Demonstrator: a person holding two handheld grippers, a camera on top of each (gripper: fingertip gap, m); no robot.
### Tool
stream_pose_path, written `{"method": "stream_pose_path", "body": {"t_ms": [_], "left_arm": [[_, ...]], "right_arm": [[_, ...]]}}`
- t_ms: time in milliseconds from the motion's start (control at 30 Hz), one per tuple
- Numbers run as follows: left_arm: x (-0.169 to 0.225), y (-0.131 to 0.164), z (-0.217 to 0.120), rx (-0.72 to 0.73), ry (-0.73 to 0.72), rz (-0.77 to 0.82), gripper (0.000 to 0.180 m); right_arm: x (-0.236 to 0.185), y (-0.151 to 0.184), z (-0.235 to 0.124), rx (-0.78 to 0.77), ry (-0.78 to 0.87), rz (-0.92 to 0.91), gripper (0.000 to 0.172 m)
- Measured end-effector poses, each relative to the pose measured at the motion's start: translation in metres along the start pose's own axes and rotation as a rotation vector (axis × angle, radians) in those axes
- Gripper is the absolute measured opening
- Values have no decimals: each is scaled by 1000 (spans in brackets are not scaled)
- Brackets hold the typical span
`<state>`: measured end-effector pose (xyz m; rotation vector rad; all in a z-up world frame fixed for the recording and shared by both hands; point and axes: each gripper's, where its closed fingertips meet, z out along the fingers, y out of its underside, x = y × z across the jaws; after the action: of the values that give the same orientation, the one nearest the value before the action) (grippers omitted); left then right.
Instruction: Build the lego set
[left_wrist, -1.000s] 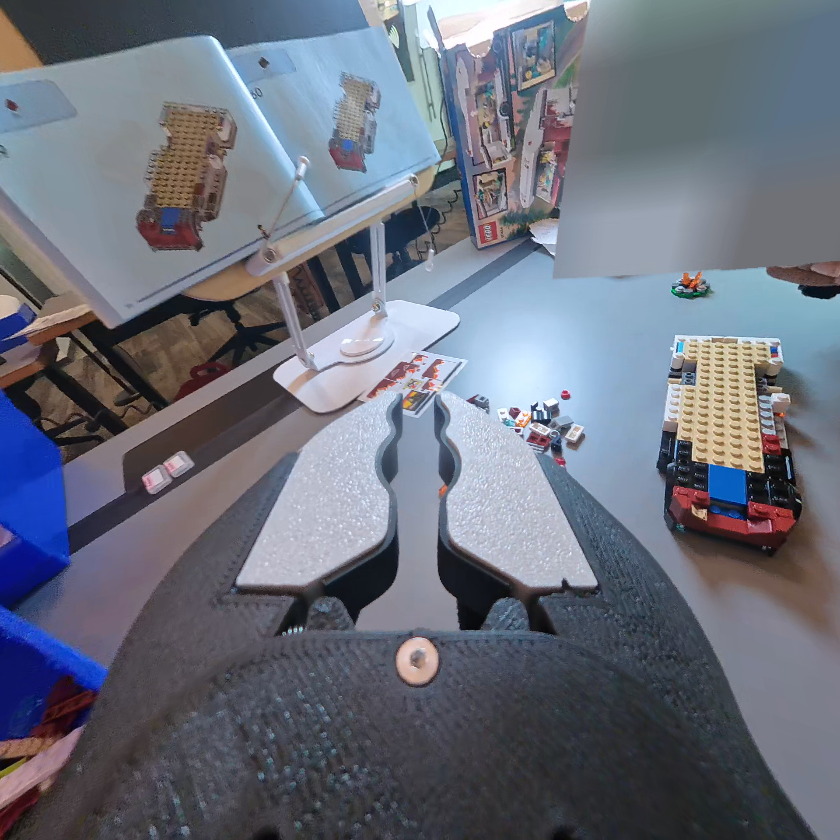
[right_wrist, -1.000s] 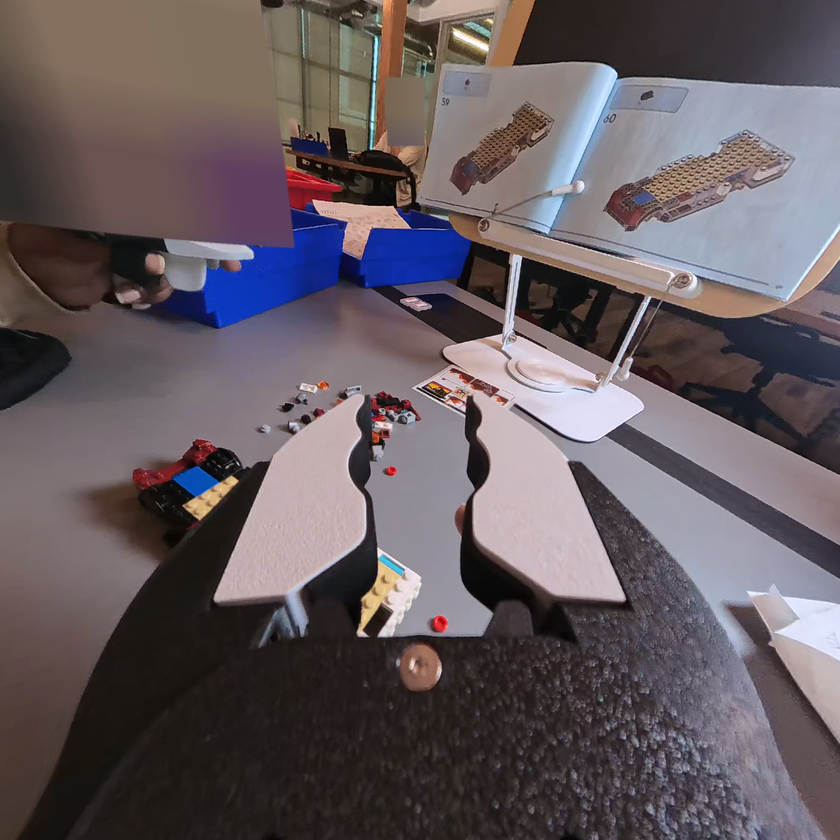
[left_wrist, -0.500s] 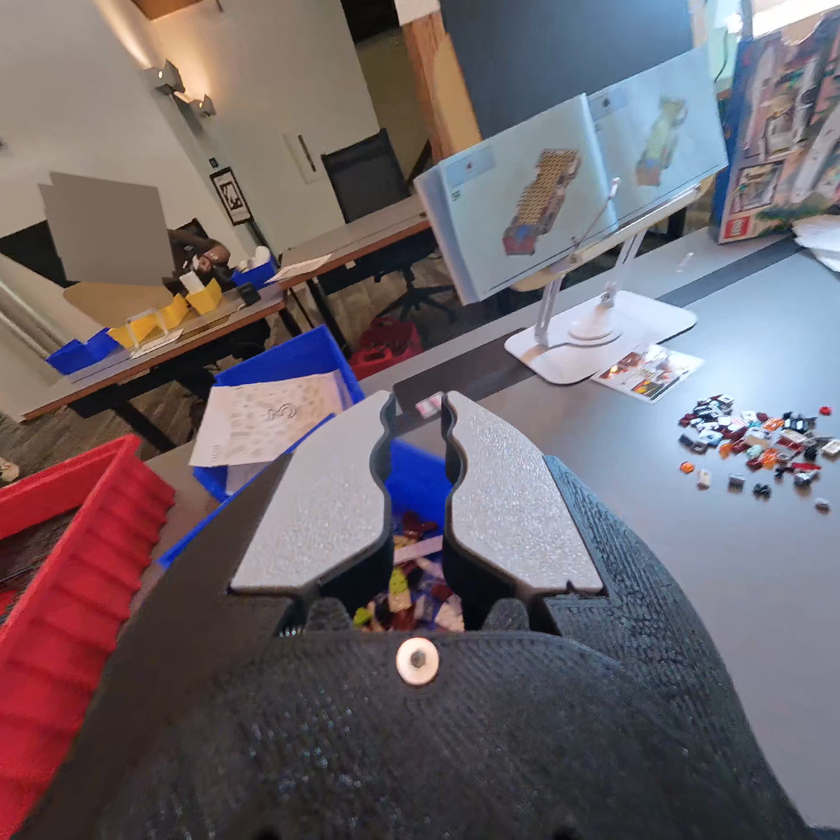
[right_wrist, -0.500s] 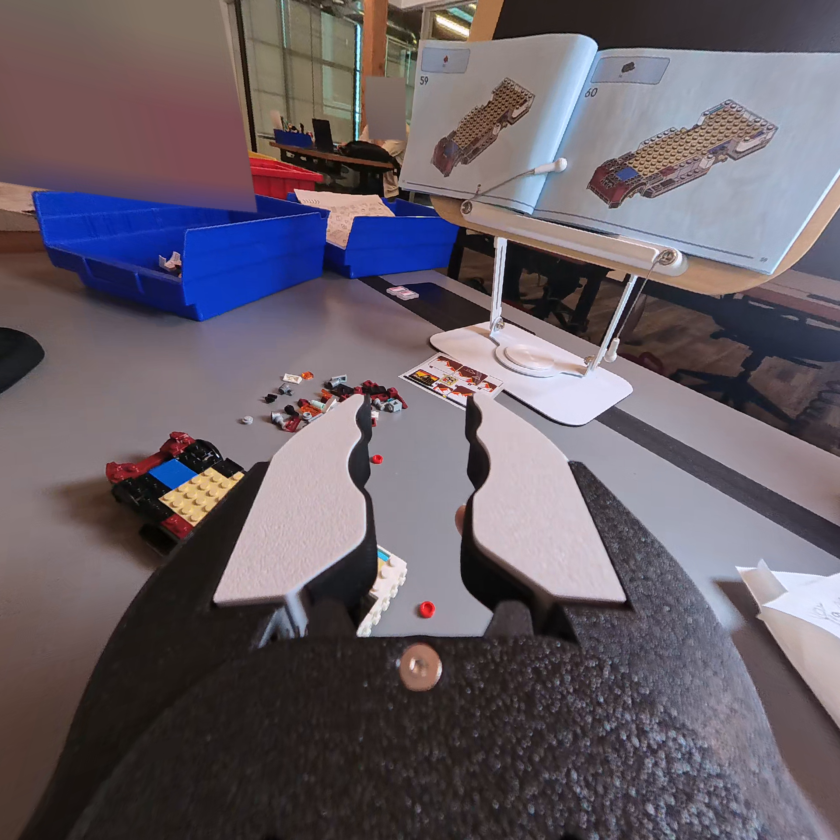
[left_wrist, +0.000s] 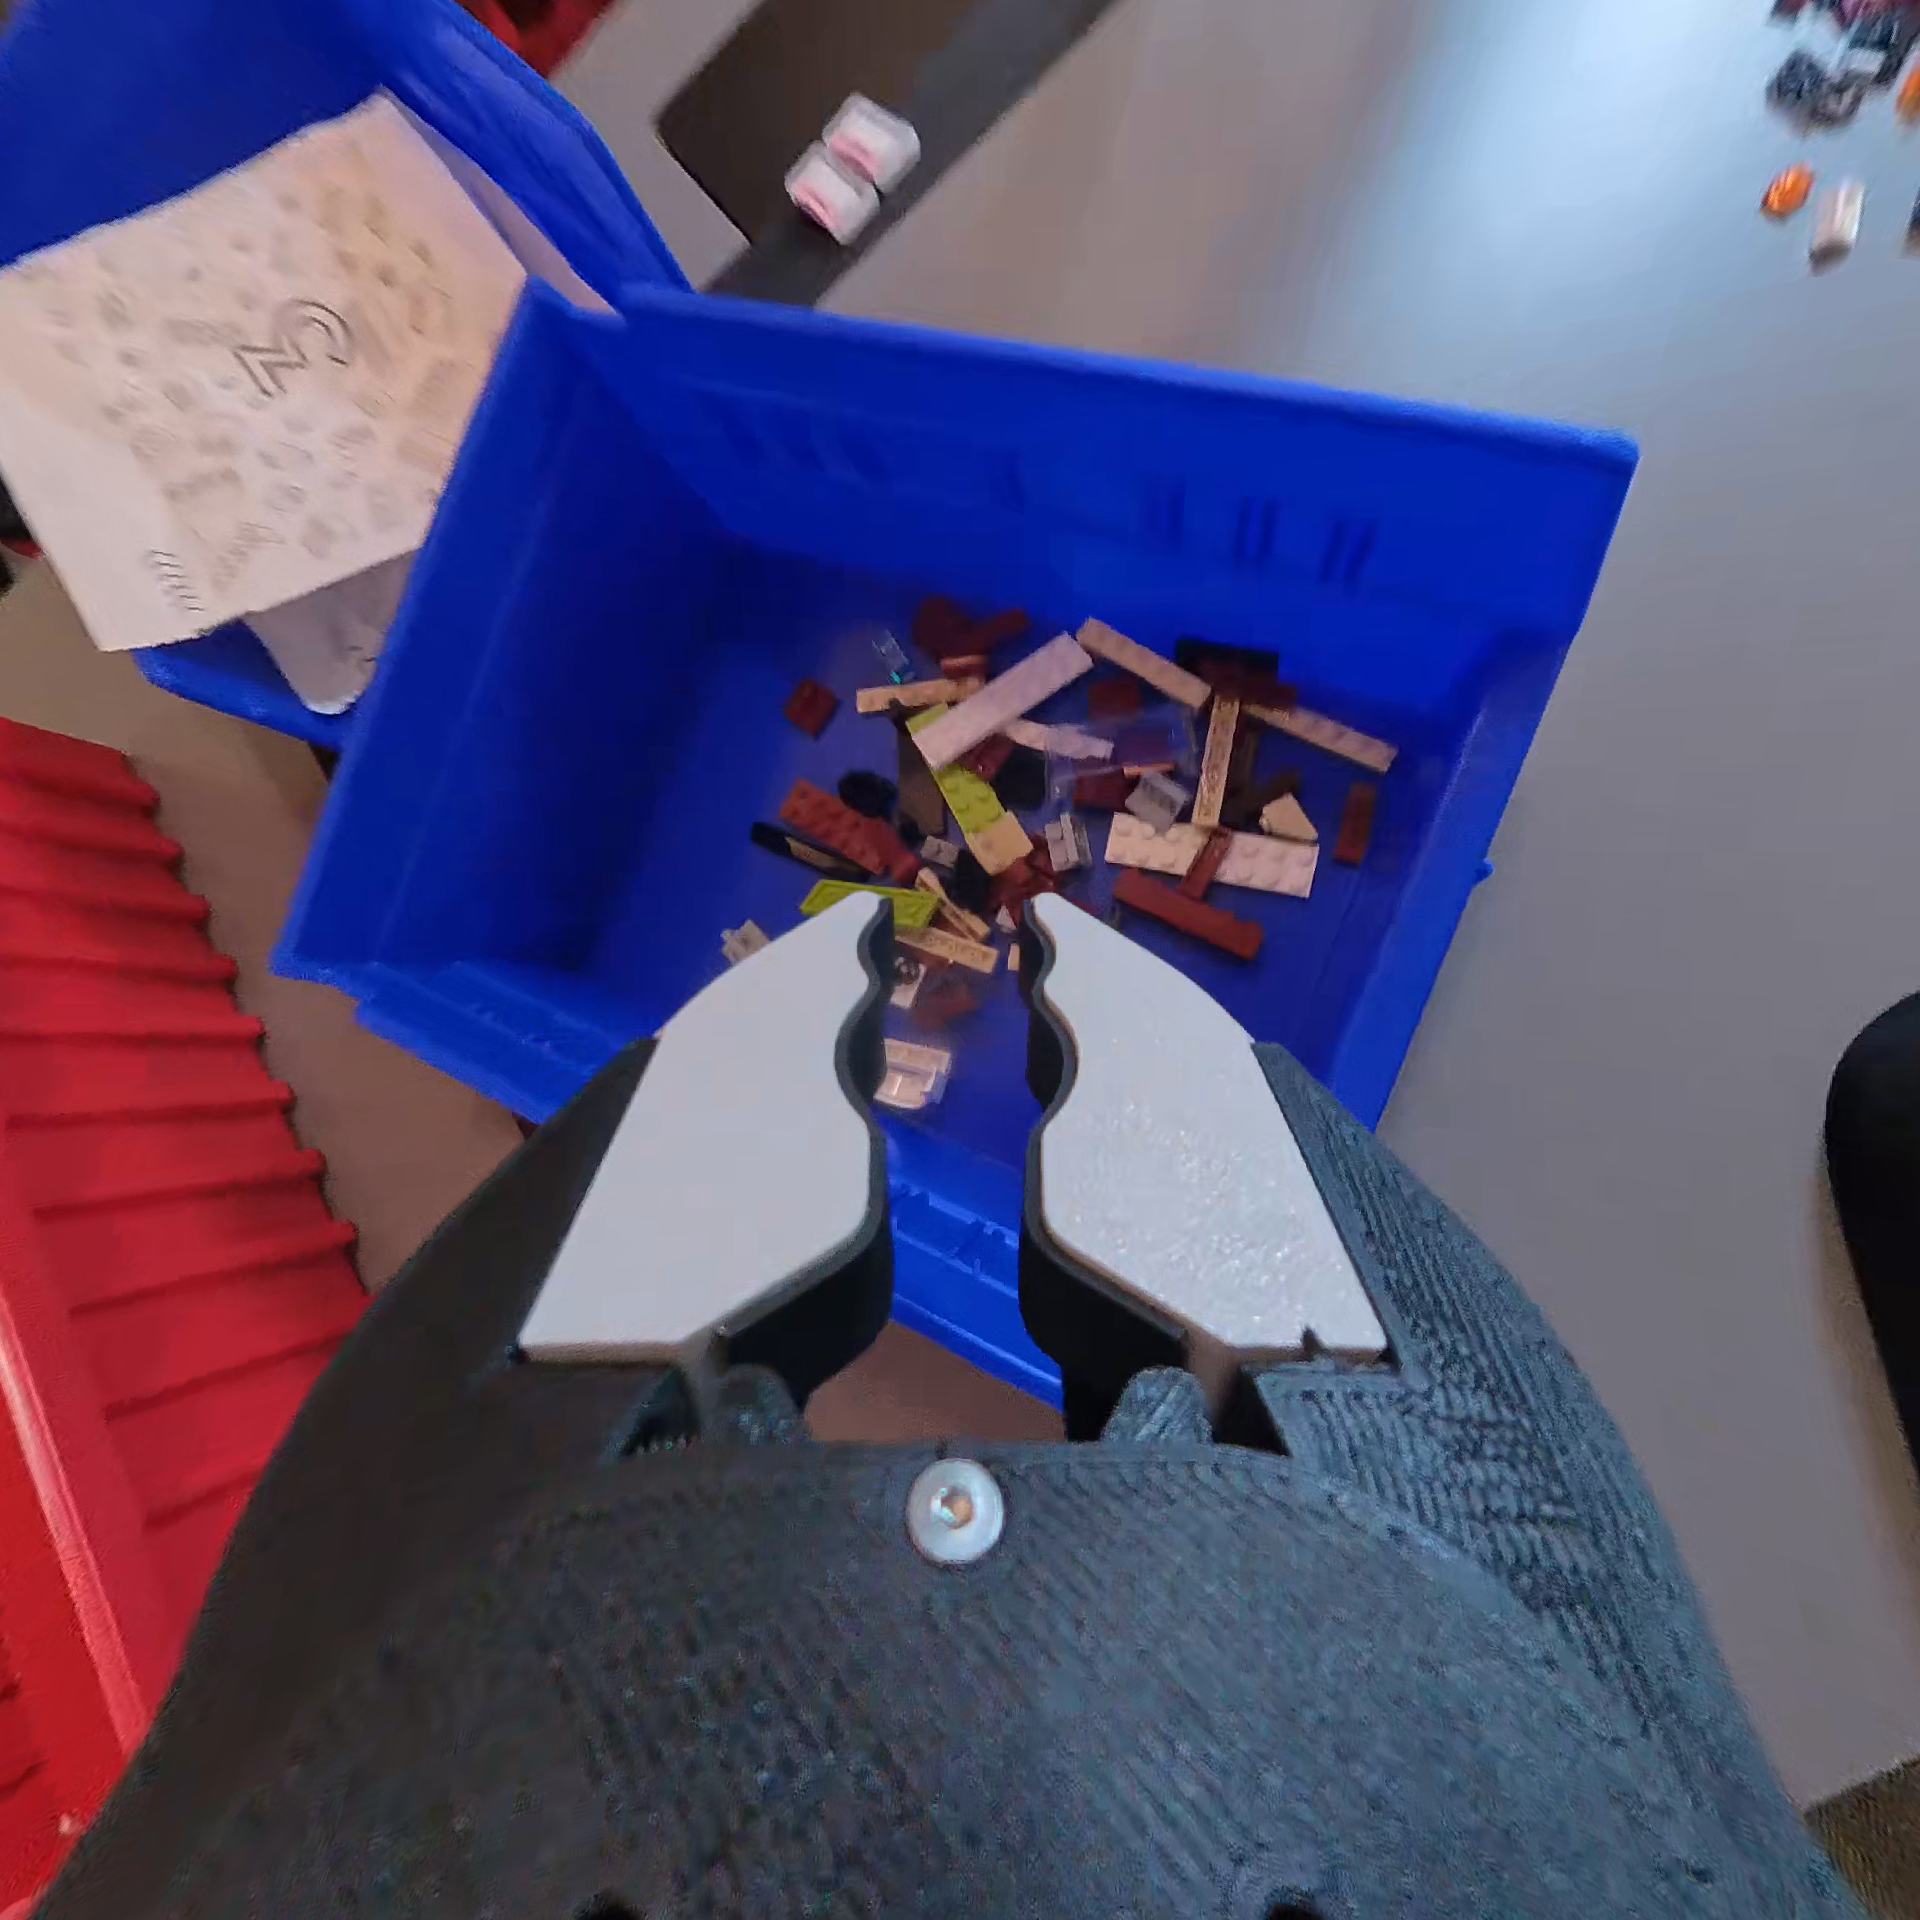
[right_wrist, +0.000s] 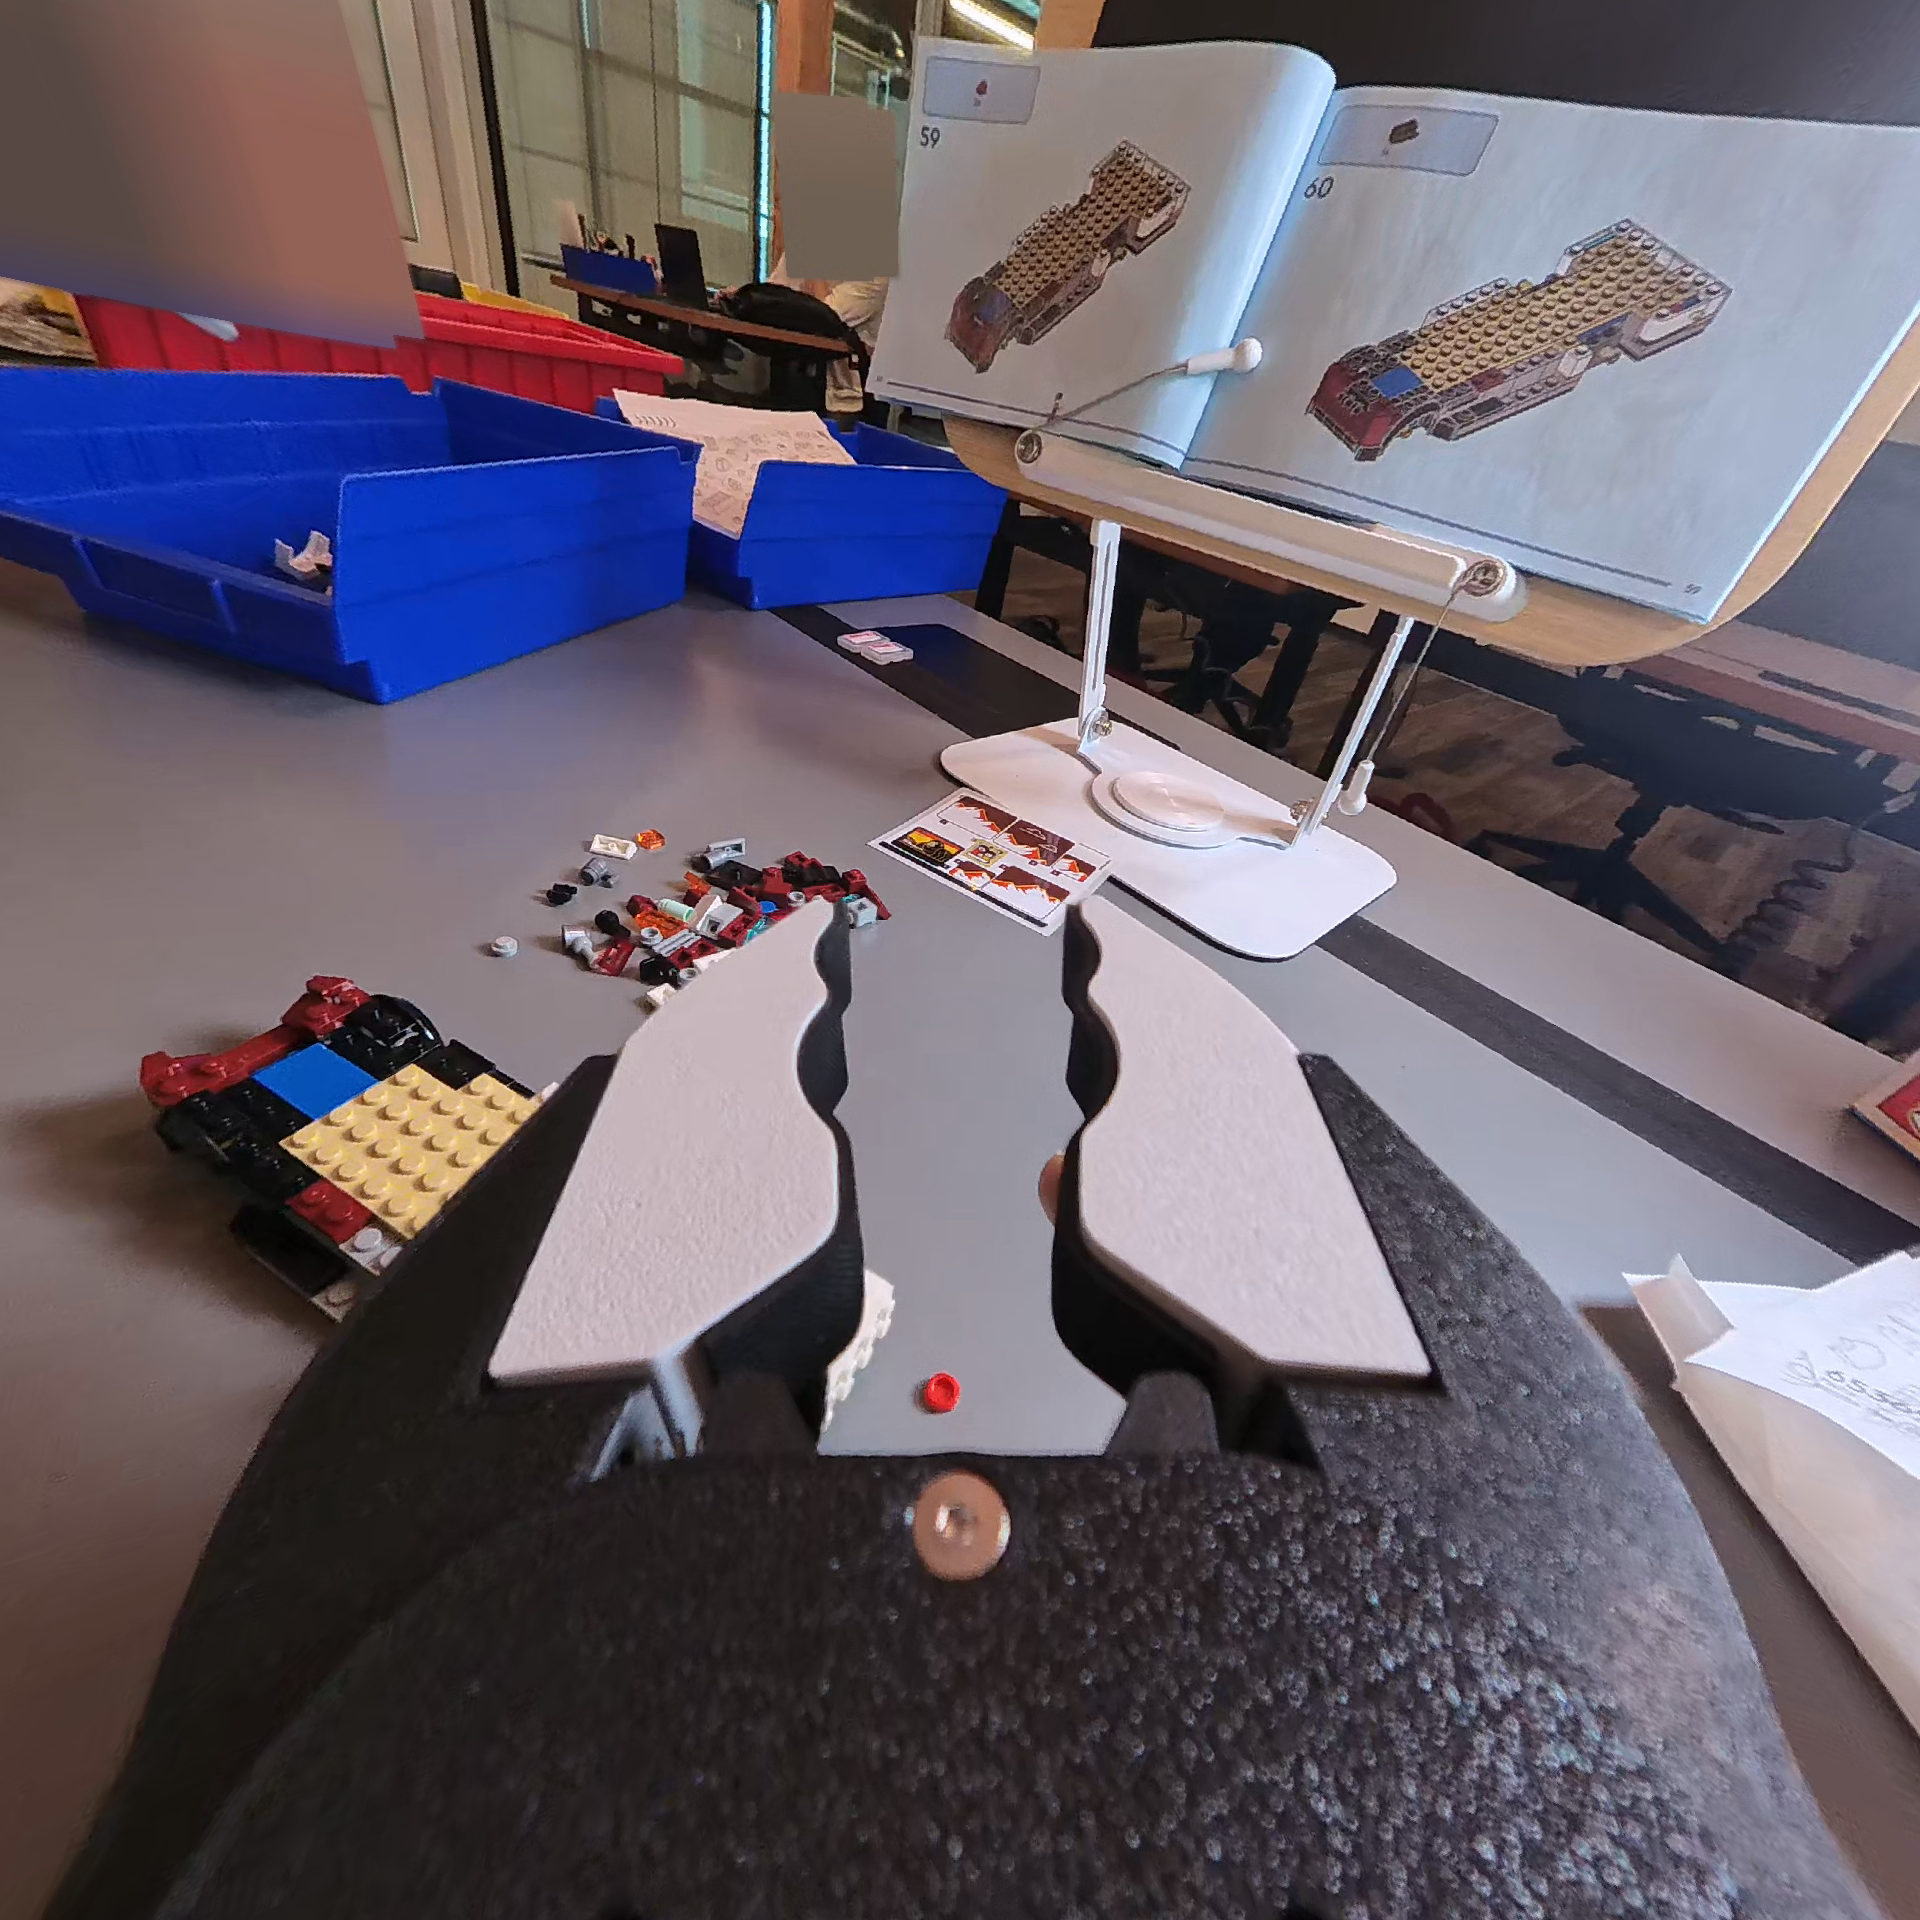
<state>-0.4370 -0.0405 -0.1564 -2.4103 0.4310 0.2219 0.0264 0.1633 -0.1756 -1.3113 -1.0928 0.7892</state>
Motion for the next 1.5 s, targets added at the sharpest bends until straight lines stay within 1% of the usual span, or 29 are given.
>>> {"method": "stream_pose_path", "body": {"t_ms": [167,267,367,500,667,733,767,800,900,967,1033,1100,1133,1200,1300,1400,1500], "left_arm": [[15,18,30,-176,151,126,22],[25,31,52,-280,223,209,26],[18,43,75,-378,217,253,30],[-8,40,106,-398,197,201,31],[-27,38,134,-410,273,146,34],[-22,34,138,-403,356,103,34],[-22,32,141,-400,374,96,34],[-24,32,144,-402,375,95,33],[-23,43,146,-483,424,56,29],[-27,42,147,-478,419,29,27],[-25,43,147,-489,443,-5,20],[-23,42,145,-486,450,-1,19],[-22,41,143,-477,455,6,18],[-18,26,134,-387,457,9,16],[-7,-16,105,-111,481,1,16],[0,-42,73,99,452,-15,16],[25,-70,29,369,535,-52,16]], "right_arm": [[1,0,3,-14,22,-13,39],[0,0,6,-24,33,-25,38],[-1,-1,10,-28,39,-30,38],[-3,0,17,-35,40,-32,38],[-4,0,23,-42,42,-38,38],[-4,2,24,-47,45,-36,37],[-3,3,24,-48,46,-34,37],[-3,4,24,-51,47,-32,37],[-1,5,24,-54,50,-25,37],[0,6,24,-53,50,-21,37],[0,7,24,-54,50,-18,36],[0,7,24,-52,47,-17,36],[0,7,24,-52,46,-18,36],[-1,5,23,-46,43,-22,36],[-1,0,20,-29,41,-24,36],[-3,-2,19,-18,30,-17,36],[-8,-4,18,-8,13,-18,36]]}}
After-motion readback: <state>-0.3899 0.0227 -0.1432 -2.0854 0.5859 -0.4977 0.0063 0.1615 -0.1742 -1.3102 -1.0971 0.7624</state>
